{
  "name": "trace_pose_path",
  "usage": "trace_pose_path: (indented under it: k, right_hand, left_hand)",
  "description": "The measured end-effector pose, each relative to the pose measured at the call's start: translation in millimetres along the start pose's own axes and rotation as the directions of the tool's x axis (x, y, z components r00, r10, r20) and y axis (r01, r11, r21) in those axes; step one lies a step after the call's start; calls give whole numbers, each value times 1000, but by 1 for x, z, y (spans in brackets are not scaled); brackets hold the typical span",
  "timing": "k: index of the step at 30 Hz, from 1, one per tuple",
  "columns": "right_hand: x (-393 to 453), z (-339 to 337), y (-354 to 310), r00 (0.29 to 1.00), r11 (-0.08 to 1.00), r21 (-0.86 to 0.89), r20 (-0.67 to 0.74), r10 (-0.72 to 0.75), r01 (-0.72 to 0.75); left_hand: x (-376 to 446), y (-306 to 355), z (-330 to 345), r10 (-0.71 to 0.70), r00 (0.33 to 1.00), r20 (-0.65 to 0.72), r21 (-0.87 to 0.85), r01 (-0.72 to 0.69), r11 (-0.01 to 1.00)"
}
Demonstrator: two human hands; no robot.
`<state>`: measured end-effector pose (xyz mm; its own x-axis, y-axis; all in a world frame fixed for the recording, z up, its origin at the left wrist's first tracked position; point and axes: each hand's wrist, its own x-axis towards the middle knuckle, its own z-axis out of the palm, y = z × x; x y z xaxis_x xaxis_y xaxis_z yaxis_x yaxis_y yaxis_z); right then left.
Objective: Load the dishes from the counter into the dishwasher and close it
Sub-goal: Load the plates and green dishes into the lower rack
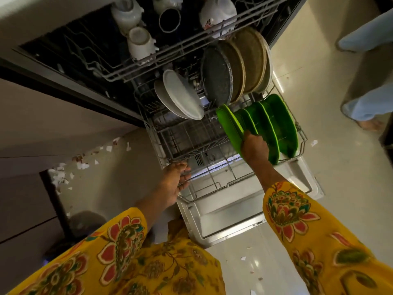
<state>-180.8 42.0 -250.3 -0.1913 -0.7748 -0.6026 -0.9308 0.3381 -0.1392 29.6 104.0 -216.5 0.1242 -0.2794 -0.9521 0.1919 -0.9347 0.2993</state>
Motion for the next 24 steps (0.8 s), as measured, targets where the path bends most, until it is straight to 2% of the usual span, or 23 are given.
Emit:
trace_pose_path:
  k: [24]
  right_hand:
    - [23,56,-10,997,998,-10,48,67,-67]
  left_hand:
    - [27,-12,-9,-56,998,-5,62,56,996]
